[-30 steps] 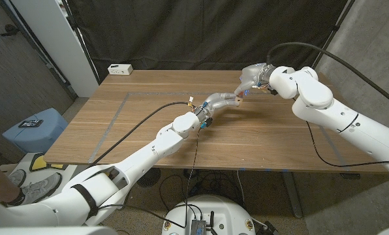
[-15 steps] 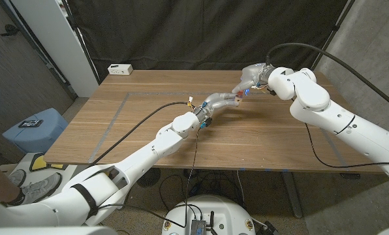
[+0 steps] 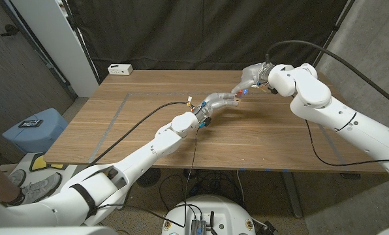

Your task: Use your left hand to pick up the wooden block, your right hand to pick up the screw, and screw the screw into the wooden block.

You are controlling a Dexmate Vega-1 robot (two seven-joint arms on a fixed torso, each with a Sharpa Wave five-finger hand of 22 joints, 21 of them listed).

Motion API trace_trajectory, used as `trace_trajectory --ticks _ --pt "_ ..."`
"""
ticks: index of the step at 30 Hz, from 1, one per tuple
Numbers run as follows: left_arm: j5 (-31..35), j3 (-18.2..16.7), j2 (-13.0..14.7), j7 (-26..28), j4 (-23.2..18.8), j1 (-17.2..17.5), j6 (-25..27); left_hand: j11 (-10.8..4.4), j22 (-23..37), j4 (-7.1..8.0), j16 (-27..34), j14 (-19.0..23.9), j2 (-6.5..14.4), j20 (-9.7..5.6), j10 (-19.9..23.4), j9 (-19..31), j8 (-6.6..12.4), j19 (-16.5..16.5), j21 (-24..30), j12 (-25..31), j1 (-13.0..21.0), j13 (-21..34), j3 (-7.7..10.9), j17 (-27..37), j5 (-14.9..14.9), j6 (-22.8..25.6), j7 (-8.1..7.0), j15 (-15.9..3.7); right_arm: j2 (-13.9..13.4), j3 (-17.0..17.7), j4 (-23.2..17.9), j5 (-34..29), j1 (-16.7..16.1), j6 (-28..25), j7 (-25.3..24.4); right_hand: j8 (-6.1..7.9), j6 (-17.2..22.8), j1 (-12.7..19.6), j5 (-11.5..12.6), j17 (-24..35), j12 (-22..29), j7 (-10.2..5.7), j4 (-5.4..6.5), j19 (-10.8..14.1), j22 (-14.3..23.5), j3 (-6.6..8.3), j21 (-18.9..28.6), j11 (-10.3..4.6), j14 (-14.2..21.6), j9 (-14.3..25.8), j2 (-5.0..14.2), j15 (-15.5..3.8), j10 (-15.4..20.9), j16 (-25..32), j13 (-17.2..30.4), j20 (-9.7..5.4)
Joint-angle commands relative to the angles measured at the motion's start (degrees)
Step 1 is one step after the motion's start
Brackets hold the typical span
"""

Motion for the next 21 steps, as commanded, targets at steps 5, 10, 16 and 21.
trace_trajectory --ticks 5,10,16,21 --pt "-0.5 -0.1 0.1 -0.8 0.3 -0.1 -0.1 0.08 0.3 2.52 0.1 0.1 1.4 0.23 0.2 0.2 0.42 0.4 0.5 0.7 -0.5 2.2 3.04 0.0 0.4 1.1 0.52 -2.83 -0.6 0.4 -0.1 1.8 1.1 1.7 3.5 -2.81 -9.6 -1.4 0.4 0.2 -0.4 0.6 -0.79 -2.4 0.1 -0.95 -0.3 1.26 -3.0 1.5 -0.53 1.61 -4.7 -0.8 0.4 1.09" --pt "-0.4 -0.1 -0.1 -1.0 0.8 -0.4 -0.3 0.23 0.3 2.62 0.1 0.0 1.5 0.32 0.3 0.2 0.32 0.4 0.4 0.7 -0.6 2.2 3.08 0.0 0.4 0.9 0.66 -2.79 -0.9 0.6 0.0 2.2 1.0 2.1 3.1 -4.04 -13.8 -1.3 0.6 0.1 -0.4 1.06 -1.17 -3.2 0.1 -1.02 -0.3 1.26 -4.2 2.1 -0.33 2.0 -7.0 -0.9 0.5 1.57" --pt "-0.5 0.1 -0.4 -1.2 1.4 -0.6 -0.4 0.27 0.3 2.55 0.1 0.0 1.4 0.23 0.1 0.2 0.3 0.5 0.5 0.6 -0.6 2.2 3.09 0.0 0.4 0.8 0.73 -2.86 -1.6 1.4 -0.1 4.1 0.9 3.3 3.0 -6.19 -20.3 -0.7 0.6 0.0 -0.5 1.65 -2.01 -4.3 0.1 -0.8 -0.2 1.69 -5.7 2.6 0.12 2.49 -10.5 -1.0 0.6 2.07" --pt "-0.5 0.1 -0.4 -1.2 1.5 -0.7 -0.3 0.23 0.3 2.54 0.1 0.1 1.4 0.2 0.1 0.2 0.33 0.5 0.5 0.6 -0.6 2.1 3.12 0.0 0.4 0.9 0.72 -2.84 -2.5 1.8 -0.1 5.9 1.0 4.5 3.4 -7.09 -23.7 2.0 0.8 -0.1 -0.4 1.83 -3.75 -5.5 0.1 0.22 -0.3 1.64 -7.2 3.0 0.46 2.62 -13.3 -1.1 0.6 2.33"
